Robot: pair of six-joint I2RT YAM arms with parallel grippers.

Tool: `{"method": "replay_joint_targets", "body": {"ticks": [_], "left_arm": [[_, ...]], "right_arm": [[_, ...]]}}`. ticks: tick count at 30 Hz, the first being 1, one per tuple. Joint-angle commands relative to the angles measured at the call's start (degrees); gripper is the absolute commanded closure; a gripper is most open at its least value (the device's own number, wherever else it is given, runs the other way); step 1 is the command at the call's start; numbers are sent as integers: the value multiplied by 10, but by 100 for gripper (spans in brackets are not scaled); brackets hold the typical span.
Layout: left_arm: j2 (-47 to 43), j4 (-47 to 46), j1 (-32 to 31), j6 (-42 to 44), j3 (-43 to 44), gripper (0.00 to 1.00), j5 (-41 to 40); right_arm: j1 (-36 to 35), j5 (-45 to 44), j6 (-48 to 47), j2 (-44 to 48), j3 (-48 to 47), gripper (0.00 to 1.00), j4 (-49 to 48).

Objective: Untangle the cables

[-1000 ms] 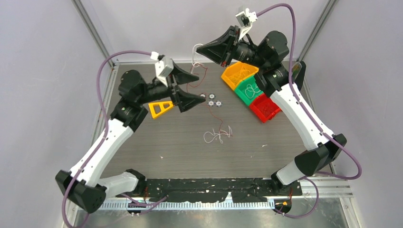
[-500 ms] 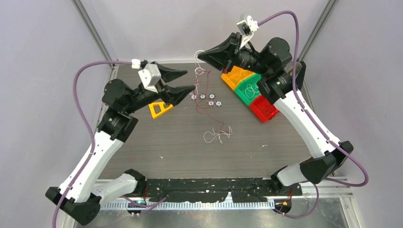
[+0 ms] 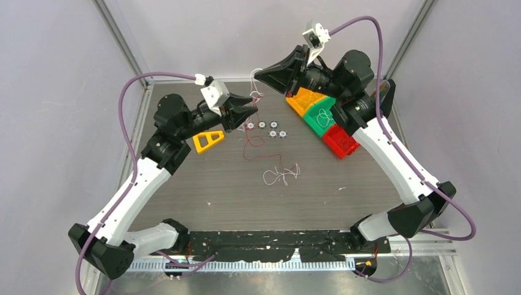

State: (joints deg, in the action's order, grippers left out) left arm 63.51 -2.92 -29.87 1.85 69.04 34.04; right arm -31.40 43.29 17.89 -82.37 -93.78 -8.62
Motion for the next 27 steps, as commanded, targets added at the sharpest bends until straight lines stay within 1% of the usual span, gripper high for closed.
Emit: {"method": "replay_joint_targets", "body": {"ticks": [1, 4, 8, 12, 13, 14, 15, 17, 20, 22, 25, 27], "left_arm": [[-16, -15, -13, 7, -13, 68, -2], [-4, -11, -13, 8, -16, 71, -4], [9, -10, -13, 9, -15, 73, -12], [14, -7, -13, 6, -18, 67, -19], [15, -6, -13, 5, -19, 67, -22], [15, -5, -13, 3, -21, 70, -24], [15, -4, -13, 0, -24, 77, -29], [13, 3, -13, -1, -28, 99, -40], [4, 21, -13, 24, -51, 100, -33], [-5, 27, -13, 47, -83, 100, -24], [-16, 70, -13, 101, -140, 100, -23], [-23, 93, -12, 130, -177, 97, -36]], "right_arm": [[-3, -11, -5, 21, 4, 94, -19], [-3, -12, -1, 22, 3, 95, -23], [-4, -13, 0, 24, 2, 95, -23], [-3, -15, -1, 27, 2, 95, -23], [-3, -17, -1, 27, 2, 95, -23], [-3, -17, -1, 28, 1, 95, -24], [-3, -18, -1, 28, 0, 95, -24], [-3, -19, -1, 28, -3, 95, -24], [-2, -27, -7, 27, -13, 95, -21], [1, -33, -4, 23, -32, 95, -22], [6, -42, 3, 19, -55, 95, -29], [11, -47, 7, 15, -73, 95, -32]]}}
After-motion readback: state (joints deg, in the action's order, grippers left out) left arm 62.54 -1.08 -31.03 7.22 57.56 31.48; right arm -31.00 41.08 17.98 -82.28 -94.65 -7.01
